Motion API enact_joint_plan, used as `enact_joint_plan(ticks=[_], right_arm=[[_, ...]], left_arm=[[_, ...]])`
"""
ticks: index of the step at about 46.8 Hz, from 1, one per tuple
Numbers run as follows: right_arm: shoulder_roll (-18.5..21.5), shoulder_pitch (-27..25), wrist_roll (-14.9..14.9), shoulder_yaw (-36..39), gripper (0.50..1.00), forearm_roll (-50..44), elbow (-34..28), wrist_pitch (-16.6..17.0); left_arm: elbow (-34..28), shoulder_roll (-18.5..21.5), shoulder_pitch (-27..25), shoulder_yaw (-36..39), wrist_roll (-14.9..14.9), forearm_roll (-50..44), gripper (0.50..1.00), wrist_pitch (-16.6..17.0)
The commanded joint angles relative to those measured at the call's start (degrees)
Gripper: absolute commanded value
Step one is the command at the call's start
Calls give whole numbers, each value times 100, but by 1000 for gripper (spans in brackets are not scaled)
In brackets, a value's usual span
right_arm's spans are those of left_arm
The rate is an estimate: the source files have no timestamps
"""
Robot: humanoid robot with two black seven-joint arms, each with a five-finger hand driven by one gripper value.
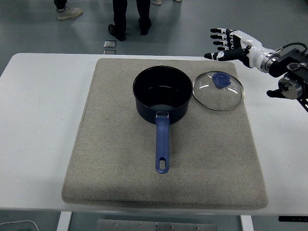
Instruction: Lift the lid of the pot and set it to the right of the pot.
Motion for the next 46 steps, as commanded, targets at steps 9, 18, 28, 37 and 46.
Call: enact_joint_plan(ticks=[9, 18, 28, 37, 46], right_arm=[[124, -87, -33, 40, 930, 1518, -8, -20], [160, -96, -51, 40, 930, 1721, -8, -38], [151, -96, -24, 40, 930, 1721, 1, -47], [168, -96, -7, 40, 930, 1721, 10, -38], [168, -96, 2, 31, 930, 1703, 10, -20]], left_arm=[[4, 0, 0, 2, 0, 0, 1000, 0], [4, 0, 0, -6, 0, 0, 1000, 0], [-4, 0, 0, 3, 0, 0, 1000, 0], [-4, 0, 0, -6, 0, 0, 1000, 0], [4, 0, 0, -6, 0, 0, 1000, 0]])
